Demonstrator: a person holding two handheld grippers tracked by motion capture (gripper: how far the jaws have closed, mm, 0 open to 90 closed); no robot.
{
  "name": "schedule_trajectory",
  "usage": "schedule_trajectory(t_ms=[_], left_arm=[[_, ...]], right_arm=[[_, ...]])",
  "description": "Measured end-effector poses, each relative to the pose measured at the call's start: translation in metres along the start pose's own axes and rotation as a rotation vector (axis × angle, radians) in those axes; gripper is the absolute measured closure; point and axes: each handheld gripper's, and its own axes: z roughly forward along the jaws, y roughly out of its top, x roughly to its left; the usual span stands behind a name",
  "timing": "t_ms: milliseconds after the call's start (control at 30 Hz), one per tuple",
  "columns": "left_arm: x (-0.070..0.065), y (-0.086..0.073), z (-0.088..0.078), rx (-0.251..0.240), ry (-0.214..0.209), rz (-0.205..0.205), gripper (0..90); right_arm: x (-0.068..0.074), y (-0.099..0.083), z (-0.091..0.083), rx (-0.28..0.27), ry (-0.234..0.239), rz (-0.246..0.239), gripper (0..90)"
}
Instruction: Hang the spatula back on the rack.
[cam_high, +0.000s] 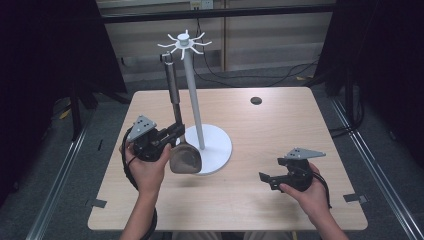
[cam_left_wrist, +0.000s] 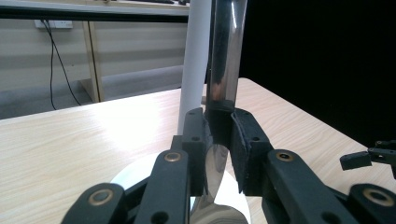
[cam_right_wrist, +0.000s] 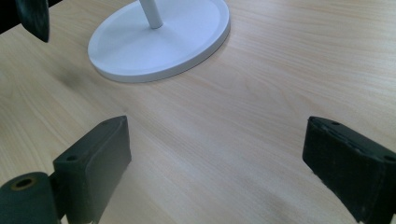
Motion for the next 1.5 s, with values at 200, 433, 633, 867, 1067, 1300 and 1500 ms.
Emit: schedule_trajectory(t_ms=[200,433,633,867,1067,1300,1500], left_arm=[[0.001,0.0,0.002,-0.004,-0.005,-0.006,77.1],[0.003,0.0,0.004,0.0,0.001,-0.002,77.0],[0.005,0.0,0.006,-0.003,0.002,-0.005,76.7],[0.007,0.0,0.008,-0.007,0.001,-0.018,76.2],[0.01,0.001,0.008,-0.005,0.003,-0.015,75.8],[0.012,0.0,0.009,-0.014,0.005,-0.043,74.2],[0.013,0.0,0.01,-0.01,-0.001,-0.033,74.0]], right_arm=[[-0.001,0.0,-0.001,-0.006,-0.004,0.002,7.4],[0.0,0.0,-0.002,-0.007,-0.001,0.001,7.4],[0.0,0.001,-0.002,-0.008,-0.001,0.002,7.4],[0.0,0.001,-0.002,-0.008,0.0,-0.001,7.4],[0.0,0.001,-0.002,-0.007,0.0,0.0,7.4],[0.001,0.001,-0.002,-0.009,0.001,-0.002,7.4],[0.0,0.001,-0.002,-0.007,0.005,0.003,7.4]])
